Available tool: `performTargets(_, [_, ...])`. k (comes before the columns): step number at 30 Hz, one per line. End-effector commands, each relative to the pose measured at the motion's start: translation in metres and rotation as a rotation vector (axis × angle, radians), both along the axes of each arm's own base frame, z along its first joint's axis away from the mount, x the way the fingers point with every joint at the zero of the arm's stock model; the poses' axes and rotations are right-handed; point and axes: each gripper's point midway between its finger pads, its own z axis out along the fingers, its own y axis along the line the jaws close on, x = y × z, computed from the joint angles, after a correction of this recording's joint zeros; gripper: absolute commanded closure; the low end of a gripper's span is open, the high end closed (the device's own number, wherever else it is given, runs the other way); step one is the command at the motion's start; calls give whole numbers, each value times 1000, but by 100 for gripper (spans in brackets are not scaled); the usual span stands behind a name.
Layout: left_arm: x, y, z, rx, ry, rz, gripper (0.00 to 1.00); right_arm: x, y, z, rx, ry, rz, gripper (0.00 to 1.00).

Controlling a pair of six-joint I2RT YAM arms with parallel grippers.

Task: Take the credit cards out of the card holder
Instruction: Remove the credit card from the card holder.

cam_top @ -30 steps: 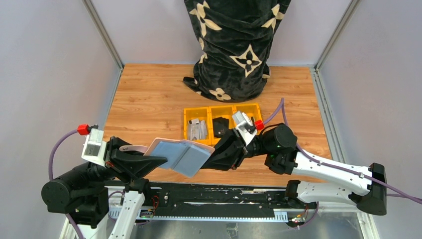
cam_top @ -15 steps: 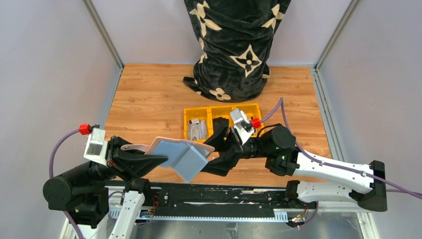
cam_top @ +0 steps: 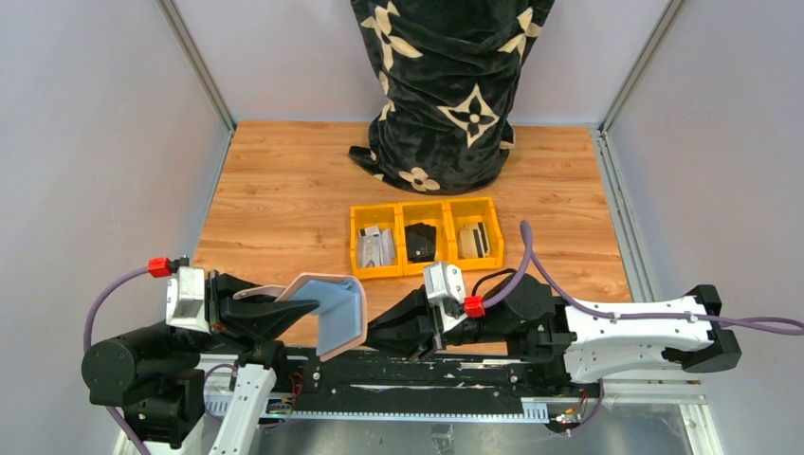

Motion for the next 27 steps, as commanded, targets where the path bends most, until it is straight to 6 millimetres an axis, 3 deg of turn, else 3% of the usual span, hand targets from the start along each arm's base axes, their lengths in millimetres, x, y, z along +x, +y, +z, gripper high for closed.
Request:
performTargets(1, [-7, 2, 2, 17, -70, 21, 100, 31, 3, 9, -1, -34, -228, 89])
performTargets(5, [-9, 2, 1, 24, -95, 24, 100, 29, 5, 7, -6, -58, -242, 64])
performTargets(10, [-16, 4, 2, 50, -215, 44, 100, 21, 11, 2, -24, -133, -245, 58])
performTargets(15, [-17, 11, -8, 151, -441, 132, 100, 26, -2, 9, -7, -94, -270, 45])
performTargets(22, [-19, 22, 4, 187, -749, 272, 100, 17, -6, 6, 16, -95, -218, 37])
performTargets(24, [-19, 22, 7, 197, -808, 285, 100, 23, -13, 9, 12, -98, -250, 36])
performTargets(27, [-21, 20, 5, 231, -850, 260, 100, 39, -41, 24, 35, -65, -322, 35])
